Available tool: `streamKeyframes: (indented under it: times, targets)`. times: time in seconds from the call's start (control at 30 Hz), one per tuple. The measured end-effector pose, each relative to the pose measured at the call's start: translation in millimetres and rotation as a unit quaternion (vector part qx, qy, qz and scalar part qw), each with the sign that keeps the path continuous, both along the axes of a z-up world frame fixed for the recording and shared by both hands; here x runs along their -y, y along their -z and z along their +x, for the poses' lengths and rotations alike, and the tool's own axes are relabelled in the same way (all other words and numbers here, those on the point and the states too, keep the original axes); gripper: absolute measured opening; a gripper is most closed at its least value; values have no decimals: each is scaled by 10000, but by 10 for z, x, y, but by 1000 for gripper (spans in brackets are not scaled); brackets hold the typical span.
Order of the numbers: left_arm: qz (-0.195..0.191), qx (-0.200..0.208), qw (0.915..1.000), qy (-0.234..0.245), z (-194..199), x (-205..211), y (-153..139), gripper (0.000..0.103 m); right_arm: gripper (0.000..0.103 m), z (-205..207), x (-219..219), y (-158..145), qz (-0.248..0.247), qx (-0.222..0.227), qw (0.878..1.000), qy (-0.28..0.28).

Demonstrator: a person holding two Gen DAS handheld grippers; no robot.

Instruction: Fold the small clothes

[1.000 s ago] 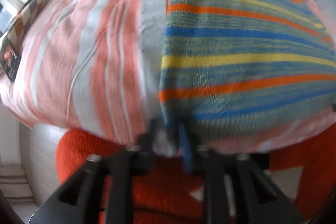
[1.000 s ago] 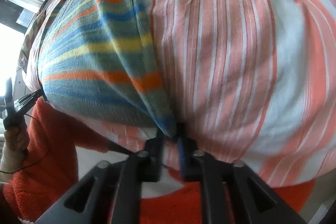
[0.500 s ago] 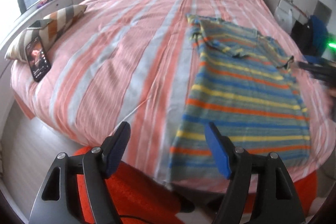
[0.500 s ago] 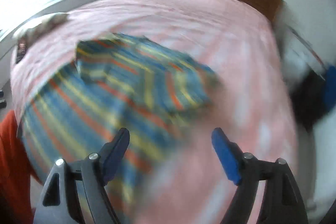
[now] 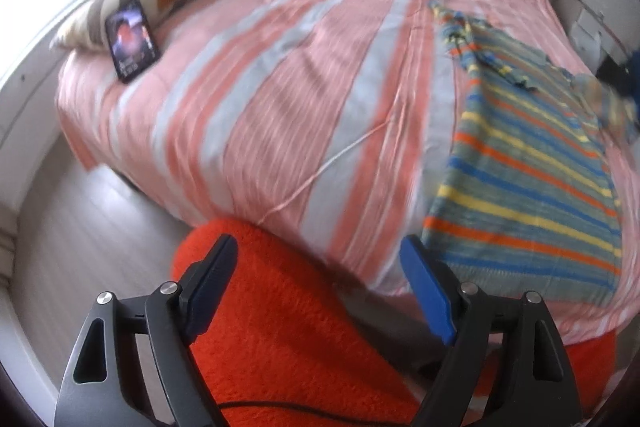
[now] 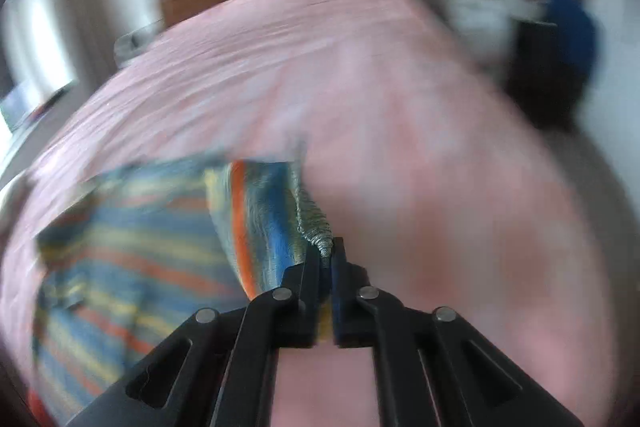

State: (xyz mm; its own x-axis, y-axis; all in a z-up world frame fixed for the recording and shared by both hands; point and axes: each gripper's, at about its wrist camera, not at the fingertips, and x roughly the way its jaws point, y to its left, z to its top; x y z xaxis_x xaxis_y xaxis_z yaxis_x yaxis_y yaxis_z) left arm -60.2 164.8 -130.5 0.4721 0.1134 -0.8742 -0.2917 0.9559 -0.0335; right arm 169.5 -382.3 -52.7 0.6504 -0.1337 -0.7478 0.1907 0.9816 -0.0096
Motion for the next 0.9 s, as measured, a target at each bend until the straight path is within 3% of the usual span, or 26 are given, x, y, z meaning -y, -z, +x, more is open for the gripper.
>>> streamKeyframes:
  times: [0.1,0.17,0.3,0.47,0.73,0.9]
  targets:
    - [-166,95,9996,195,182,193,-29,82,4,-197,576,15,-138,-206,9978,616]
    - [-79,193,9988,443,258,389,-82,82,4,-342,813,87,66,-311,9963,799]
    - [118,256,9955,900,313,726,-152,82,3,-439,797,312,-90,-519,9952,821]
    - [406,103,9935,1054,238,816,-70,82,2,-510,1034,670,434,-672,9903,1136]
    - [446,-88,9960,775,166,615,32,82,3,-596,1233,623,1036,-671,9857,1143]
    - [433,-60,9960,777,199,641,38,85,4,-792,1435,449,1553,-288,9765,1469]
